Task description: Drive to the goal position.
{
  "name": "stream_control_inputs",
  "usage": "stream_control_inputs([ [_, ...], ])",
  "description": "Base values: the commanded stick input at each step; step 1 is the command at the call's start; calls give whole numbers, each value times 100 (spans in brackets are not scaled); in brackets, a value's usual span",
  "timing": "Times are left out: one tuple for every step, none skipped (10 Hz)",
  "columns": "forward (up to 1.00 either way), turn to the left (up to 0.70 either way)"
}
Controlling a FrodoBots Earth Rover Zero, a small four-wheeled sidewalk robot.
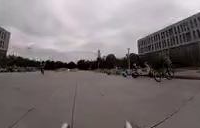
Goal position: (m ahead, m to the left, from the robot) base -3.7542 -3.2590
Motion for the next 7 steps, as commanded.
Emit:
stream_control_inputs([
  [70, 0],
  [70, 0],
  [70, 0],
  [70, 0],
  [70, 0],
  [70, 0],
  [70, 0],
])
